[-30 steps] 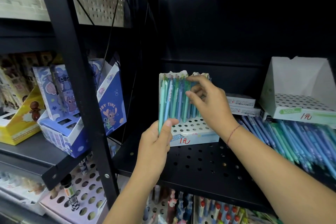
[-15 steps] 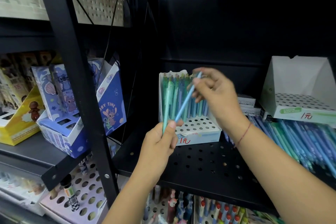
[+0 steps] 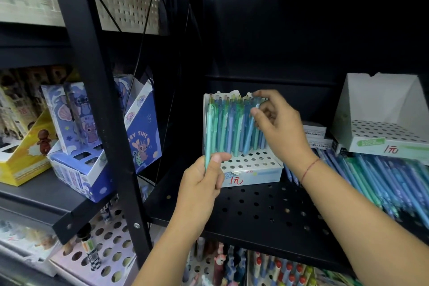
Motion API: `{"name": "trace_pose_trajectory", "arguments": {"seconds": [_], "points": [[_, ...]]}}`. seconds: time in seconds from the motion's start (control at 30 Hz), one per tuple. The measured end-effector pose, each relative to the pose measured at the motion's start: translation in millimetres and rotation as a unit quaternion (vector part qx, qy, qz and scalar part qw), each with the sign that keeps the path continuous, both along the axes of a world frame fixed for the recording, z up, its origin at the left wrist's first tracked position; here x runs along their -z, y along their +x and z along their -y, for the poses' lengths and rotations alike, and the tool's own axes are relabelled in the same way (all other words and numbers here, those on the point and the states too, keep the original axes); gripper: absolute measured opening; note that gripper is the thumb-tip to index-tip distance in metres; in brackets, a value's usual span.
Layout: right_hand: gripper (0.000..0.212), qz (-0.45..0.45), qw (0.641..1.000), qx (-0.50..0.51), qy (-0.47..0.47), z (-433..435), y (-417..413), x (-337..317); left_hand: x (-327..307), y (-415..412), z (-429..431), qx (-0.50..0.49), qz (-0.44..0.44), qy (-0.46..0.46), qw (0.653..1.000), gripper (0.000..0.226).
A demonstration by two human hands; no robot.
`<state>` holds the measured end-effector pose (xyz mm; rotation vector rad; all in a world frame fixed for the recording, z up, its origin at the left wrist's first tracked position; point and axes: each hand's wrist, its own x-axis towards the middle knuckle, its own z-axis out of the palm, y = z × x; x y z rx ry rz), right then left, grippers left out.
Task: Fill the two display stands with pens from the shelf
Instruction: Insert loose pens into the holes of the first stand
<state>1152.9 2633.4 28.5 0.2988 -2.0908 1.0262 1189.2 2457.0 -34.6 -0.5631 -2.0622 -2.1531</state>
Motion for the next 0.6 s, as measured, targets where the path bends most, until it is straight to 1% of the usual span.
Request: {"name": "trace_pose_trajectory", "arguments": {"seconds": [0.17,0.37,0.47,0.53,0.57,0.6], "points": [[0.041,0.015,0.998,0.022,0.058,4.1,0.5,3.1,0.4,-0.4,-0.1,0.003,0.000,-0.006,1.000,0.031],[0.029,0.005,0.998,0.023,0.062,5.1,-1.9,6.7,1.2,-0.7,0.2,0.006,-0.002,-0.015,1.000,0.031],[0.030,0.004,0.998,0.031,0.053,4.4,-3.6,7.5,1.7,-0.3,0.1,0.009,-0.008,-0.027,1.000,0.031],[0.031,-0.014,0.997,0.048,0.053,5.6,-1.1,5.1,1.8,0.1,-0.3,0.013,-0.013,-0.040,0.999,0.031],[0.030,-0.027,0.998,0.042,0.037,7.3,1.9,3.2,1.9,0.4,-0.4,0.015,-0.015,-0.047,0.999,0.031],[0.027,-0.030,0.999,0.014,0.006,10.1,6.0,0.8,1.9,0.7,-0.4,0.016,-0.016,-0.052,0.998,0.031]]}}
